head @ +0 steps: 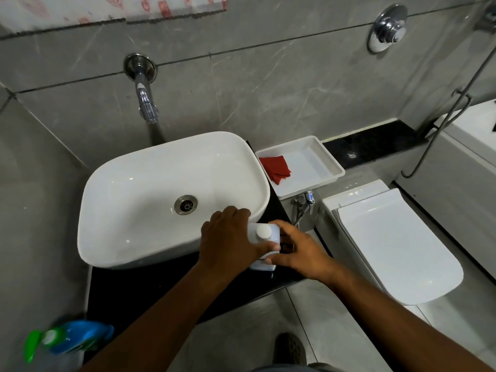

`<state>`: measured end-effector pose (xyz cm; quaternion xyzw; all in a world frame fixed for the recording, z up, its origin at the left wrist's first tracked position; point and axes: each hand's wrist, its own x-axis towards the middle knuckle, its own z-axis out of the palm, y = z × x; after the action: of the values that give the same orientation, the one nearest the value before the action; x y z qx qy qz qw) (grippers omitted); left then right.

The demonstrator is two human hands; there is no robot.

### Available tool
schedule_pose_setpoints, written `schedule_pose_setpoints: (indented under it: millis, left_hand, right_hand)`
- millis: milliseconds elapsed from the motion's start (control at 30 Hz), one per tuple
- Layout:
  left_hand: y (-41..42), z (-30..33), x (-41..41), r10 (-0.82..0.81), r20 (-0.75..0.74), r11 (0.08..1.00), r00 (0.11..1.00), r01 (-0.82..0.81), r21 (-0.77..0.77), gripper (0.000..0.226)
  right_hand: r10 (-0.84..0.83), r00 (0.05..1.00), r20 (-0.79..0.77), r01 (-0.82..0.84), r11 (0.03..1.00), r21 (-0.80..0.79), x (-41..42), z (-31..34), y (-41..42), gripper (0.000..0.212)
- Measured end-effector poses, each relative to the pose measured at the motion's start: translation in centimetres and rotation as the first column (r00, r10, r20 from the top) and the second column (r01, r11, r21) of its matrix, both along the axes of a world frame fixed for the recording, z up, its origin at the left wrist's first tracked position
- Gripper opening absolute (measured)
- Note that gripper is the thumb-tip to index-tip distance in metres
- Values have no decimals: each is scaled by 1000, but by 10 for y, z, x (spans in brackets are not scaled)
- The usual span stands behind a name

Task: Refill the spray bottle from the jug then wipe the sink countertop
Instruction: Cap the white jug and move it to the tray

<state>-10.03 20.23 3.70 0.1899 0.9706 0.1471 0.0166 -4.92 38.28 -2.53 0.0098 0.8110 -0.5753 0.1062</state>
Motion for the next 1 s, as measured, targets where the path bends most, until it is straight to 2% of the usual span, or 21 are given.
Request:
schedule_pose_setpoints:
  millis: [33,100,133,167,233,300,367,400,467,533,567,600,633,667,700,767,833,867,933,1000]
  left_hand:
    - [4,2,0,-14,-31,1000,999,14,15,82]
    - [11,5,-2,-112,-64,994,992,112,7,57]
    - [13,4,-3,-194,-48,981,980,194,7,44]
    - [13,3,-5,-286,-1,958,958,286,20,40]
    - [9,3,-4,-383,134,924,914,377,71,66]
    - [3,3,-4,-255,99,967,962,252,50,85]
    - [2,7,-7,-98,-29,995,995,97,-18,76]
    - [2,8,-10,-110,-57,992,992,106,-69,67]
    - [3,8,-14,-287,26,948,958,288,-133,55]
    - [3,8,-13,-360,195,897,912,396,-195,82]
    - [3,9,-11,-301,182,913,936,338,-228,95]
    - [4,10,-9,-196,100,949,975,215,-232,100]
    - [6,12,-8,-101,-6,968,995,97,-231,97]
    - [8,13,-9,-84,-100,964,991,55,-260,87]
    - [10,13,-10,-140,-136,948,981,93,-304,72]
    - [11,11,-11,-372,-63,896,926,340,-284,47]
    - [10,12,-11,-483,-8,849,875,467,-247,65]
    - [9,11,-10,-438,-51,882,898,418,-215,75]
    - [11,15,-9,-247,-91,962,965,233,-146,79]
    - [13,16,-14,-214,-55,950,975,195,-243,72]
  right_hand:
    - [8,1000,-1,-8,1000,1,-1,0,-2,67]
    - [6,1000,10,-6,1000,-10,-2,0,-4,68]
    - [0,1000,13,0,1000,-17,-2,-1,-5,69]
    - [-7,1000,8,7,1000,-21,-1,-1,-5,70]
    - [-9,1000,-4,9,1000,-20,-1,0,-5,69]
    - [0,1000,0,0,1000,-12,-1,2,-5,67]
    - [8,1000,10,-7,1000,-20,-1,1,-5,67]
    - [7,1000,11,-6,1000,-23,-2,1,-5,68]
    - [2,1000,4,-2,1000,-30,-2,0,-5,69]
    - [-3,1000,1,3,999,-34,-2,0,-5,69]
    - [-2,1000,5,2,1000,-31,-2,1,-5,68]
    - [3,1000,8,-3,1000,-28,-2,1,-5,67]
    - [6,1000,11,-6,1000,-29,-2,1,-5,67]
    - [4,1000,14,-4,1000,-31,-2,1,-5,67]
    - [-2,1000,18,2,999,-32,-2,0,-5,68]
    - [-8,1000,18,9,999,-35,-2,0,-6,69]
    - [-7,1000,11,7,1000,-28,-2,0,-6,68]
    - [-7,1000,14,7,1000,-16,-2,2,-6,68]
    - [-9,1000,22,10,1000,-12,-2,3,-6,65]
    - [-13,999,31,14,1000,-26,-1,2,-6,65]
